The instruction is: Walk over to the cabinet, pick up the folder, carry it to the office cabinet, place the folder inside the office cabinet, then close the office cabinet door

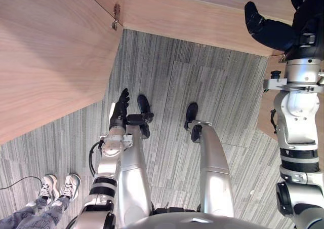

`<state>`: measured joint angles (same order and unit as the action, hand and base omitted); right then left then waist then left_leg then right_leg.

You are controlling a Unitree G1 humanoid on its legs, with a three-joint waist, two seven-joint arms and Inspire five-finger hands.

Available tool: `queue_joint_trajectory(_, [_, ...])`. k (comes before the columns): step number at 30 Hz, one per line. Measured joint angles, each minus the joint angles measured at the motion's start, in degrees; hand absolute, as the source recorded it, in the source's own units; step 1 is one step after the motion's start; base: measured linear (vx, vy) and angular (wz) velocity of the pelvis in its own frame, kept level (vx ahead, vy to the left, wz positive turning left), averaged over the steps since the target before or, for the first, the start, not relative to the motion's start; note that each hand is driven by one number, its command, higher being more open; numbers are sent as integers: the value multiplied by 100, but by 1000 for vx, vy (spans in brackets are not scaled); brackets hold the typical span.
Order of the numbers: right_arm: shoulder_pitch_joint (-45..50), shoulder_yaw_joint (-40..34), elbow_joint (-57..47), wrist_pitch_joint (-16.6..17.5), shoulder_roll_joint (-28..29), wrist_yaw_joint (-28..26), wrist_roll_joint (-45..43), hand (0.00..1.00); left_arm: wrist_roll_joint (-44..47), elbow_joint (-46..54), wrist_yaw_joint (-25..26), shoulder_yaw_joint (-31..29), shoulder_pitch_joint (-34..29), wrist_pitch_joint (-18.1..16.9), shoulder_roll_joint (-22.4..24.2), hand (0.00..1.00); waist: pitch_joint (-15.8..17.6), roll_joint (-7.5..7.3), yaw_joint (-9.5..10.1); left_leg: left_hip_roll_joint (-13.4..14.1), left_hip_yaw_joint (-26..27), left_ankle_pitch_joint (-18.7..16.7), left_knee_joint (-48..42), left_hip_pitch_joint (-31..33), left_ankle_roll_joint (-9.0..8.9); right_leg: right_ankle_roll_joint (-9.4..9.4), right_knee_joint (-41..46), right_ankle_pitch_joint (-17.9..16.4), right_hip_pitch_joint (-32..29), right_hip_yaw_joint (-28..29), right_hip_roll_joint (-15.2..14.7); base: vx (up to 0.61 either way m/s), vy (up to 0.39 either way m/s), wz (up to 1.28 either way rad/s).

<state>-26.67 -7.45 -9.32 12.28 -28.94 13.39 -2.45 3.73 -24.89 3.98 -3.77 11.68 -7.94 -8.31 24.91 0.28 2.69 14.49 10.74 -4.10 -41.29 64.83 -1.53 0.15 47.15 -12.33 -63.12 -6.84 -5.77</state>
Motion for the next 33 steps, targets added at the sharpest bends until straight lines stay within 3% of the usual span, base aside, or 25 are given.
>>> queue_joint_trajectory(13, [-428,272,766,-428,2,353,1355,0,-221,-20,127,2,117,4,1,100,7,0,26,10,-12,-10,-87,215,14,-1,87,-1,-207,3,-6,-1,3,0])
queue_joint_trajectory(24, [-1639,801,1888,-699,-309,432,1359,0,-219,-230,232,4,268,62,-16,100,26,-1,61,12,-50,-4,-169,448,23,-7,169,-5,-420,-28,-24,-2,3,0])
queue_joint_trajectory(33, [-2454,990,2691,-730,-736,431,1070,0,-202,-293,323,7,290,61,-24,100,75,-3,103,-29,-83,12,-137,571,36,-4,153,-8,-504,-73,-64,-9,6,2])
